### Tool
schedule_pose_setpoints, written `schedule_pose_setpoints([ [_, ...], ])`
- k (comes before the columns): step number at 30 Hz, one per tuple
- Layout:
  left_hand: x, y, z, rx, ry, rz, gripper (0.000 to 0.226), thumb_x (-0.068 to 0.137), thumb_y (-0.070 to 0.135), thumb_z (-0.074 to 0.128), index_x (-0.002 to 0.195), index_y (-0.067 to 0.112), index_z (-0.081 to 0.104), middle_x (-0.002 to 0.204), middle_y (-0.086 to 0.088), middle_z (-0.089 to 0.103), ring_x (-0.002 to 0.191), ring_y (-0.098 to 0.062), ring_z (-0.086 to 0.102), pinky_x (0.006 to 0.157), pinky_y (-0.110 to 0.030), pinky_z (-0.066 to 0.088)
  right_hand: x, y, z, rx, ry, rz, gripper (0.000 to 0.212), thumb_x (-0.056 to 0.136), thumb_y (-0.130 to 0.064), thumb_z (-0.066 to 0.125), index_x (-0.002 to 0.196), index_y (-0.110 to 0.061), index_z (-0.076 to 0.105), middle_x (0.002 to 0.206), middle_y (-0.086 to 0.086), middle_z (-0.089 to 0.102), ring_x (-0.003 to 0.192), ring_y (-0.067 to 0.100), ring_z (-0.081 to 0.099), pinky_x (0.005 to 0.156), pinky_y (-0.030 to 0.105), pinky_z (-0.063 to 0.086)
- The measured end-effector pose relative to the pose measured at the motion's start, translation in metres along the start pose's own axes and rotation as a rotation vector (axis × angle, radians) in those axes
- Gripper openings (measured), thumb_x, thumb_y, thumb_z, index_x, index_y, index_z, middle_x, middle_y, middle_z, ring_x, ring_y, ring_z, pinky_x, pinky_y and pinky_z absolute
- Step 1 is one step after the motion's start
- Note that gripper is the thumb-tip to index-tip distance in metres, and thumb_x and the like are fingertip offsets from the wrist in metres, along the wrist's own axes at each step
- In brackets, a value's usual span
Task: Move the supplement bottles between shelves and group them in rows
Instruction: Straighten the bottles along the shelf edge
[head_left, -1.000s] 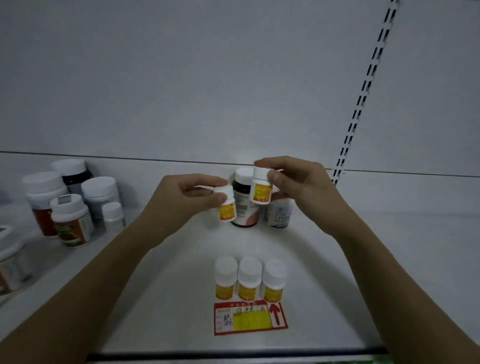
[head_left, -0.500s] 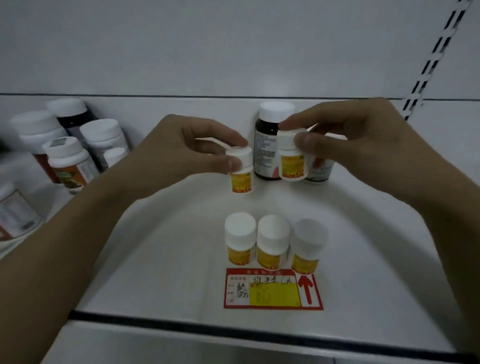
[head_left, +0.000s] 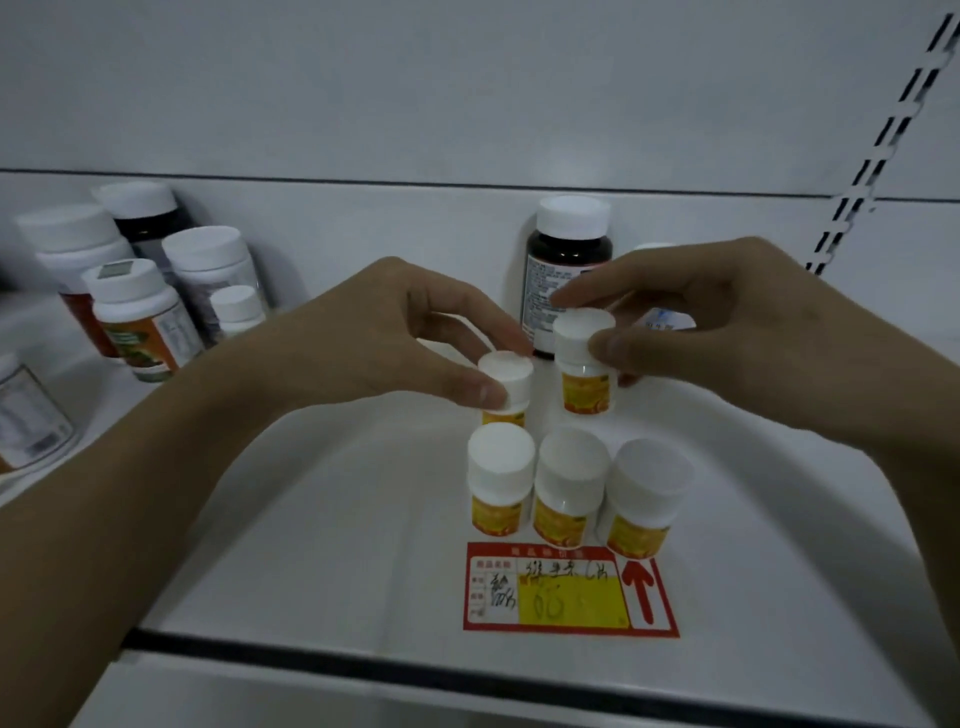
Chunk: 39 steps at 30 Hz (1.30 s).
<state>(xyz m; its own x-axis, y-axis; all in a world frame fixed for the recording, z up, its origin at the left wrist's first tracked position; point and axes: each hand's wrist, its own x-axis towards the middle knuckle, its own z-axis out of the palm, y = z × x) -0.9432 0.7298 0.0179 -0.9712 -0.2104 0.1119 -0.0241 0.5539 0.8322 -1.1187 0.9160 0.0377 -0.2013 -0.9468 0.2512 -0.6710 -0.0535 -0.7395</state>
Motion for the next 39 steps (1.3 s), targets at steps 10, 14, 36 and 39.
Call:
schedule_pose_setpoints([
  [10,-0.006,-0.008,0.004,-0.133,-0.062,-0.049,0.037,0.078,0.032,0.074,0.112,0.017,0.072,0.113,-0.007,0.072,0.105,-0.019,0.069,0.080,-0.024,0.055,0.002,0.006,0.003,-0.054,-0.194,0.075,0.035,0.064,-0.043,0.071,0.099,-0.046,0.073,0.092,-0.019,0.071,0.087,0.002,0.069,0.085,0.026,0.053],
  [14,-0.009,-0.010,0.001,-0.161,-0.057,-0.051,0.038,0.081,0.030,0.071,0.113,0.010,0.070,0.114,-0.012,0.071,0.104,-0.019,0.069,0.080,-0.023,0.055,0.004,0.010,0.005,-0.031,-0.261,0.088,0.030,0.068,-0.043,0.069,0.099,-0.047,0.072,0.092,-0.026,0.069,0.083,0.000,0.069,0.073,0.020,0.059],
  [36,-0.006,-0.018,-0.002,-0.175,-0.117,0.000,0.037,0.085,0.037,0.072,0.114,0.013,0.070,0.112,-0.007,0.072,0.104,-0.019,0.070,0.081,-0.025,0.056,0.006,0.018,0.007,0.114,-0.315,0.104,0.023,0.080,-0.033,0.065,0.100,-0.038,0.076,0.100,-0.008,0.076,0.092,0.014,0.073,0.083,0.029,0.060],
  [39,-0.005,-0.022,-0.002,-0.191,-0.116,0.011,0.035,0.086,0.034,0.071,0.114,0.014,0.070,0.112,-0.006,0.072,0.104,-0.019,0.070,0.082,-0.025,0.056,0.006,0.017,0.007,0.104,-0.308,0.103,0.021,0.083,-0.028,0.065,0.100,-0.035,0.076,0.100,-0.008,0.076,0.093,0.013,0.072,0.084,0.032,0.060],
])
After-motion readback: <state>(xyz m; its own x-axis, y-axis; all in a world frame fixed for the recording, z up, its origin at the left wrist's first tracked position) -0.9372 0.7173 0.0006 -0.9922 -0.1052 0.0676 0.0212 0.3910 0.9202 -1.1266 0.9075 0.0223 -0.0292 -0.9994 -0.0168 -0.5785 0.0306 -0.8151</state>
